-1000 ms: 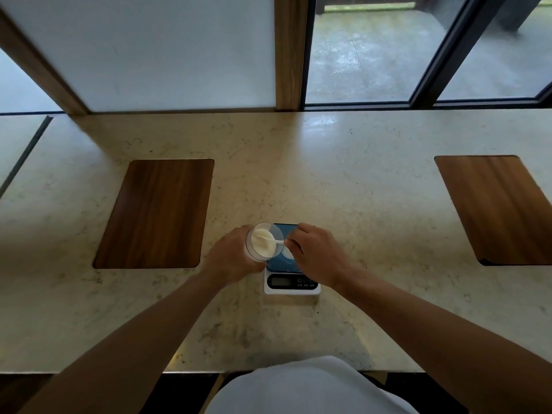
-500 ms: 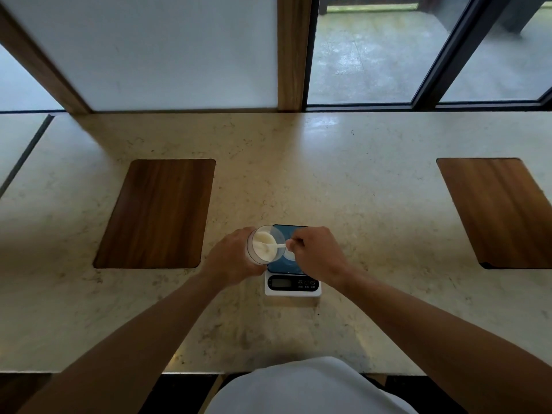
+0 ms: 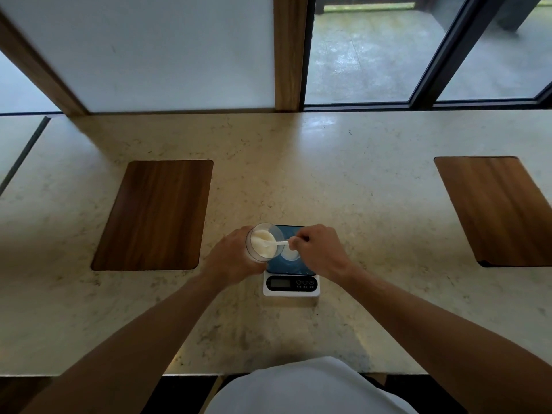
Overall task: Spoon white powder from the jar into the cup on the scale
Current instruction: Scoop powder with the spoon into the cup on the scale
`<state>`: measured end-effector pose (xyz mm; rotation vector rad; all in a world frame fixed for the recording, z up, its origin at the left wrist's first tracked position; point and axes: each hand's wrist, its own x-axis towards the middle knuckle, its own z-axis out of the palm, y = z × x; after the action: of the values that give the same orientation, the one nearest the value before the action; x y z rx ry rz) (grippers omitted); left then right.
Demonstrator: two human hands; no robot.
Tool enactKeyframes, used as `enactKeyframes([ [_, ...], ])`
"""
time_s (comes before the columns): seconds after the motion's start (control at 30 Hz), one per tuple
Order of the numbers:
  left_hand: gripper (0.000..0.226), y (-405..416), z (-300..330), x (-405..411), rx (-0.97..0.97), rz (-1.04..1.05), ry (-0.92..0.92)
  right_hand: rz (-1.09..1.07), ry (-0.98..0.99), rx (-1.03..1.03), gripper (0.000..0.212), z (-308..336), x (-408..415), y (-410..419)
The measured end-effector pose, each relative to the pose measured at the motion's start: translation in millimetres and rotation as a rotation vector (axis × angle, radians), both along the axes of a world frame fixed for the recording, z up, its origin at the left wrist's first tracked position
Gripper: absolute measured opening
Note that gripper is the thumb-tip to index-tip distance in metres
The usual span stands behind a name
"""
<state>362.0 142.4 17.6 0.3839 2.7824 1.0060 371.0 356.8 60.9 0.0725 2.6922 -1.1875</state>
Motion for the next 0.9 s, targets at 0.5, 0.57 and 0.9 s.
enactKeyframes([
  [0.5,0.073,5,-2,-6,0.057,0.039,-0.005,-0.047,0.005,-0.02,0.024,25,2,16],
  [0.57,0.076,5,-1,-6,0.06,0.05,-0.006,-0.051,0.01,-0.033,0.024,29,4,19],
  [0.9,0.08,1,9,1,0.082,0.124,-0.005,-0.092,0.049,-0.097,0.023,37,10,42],
])
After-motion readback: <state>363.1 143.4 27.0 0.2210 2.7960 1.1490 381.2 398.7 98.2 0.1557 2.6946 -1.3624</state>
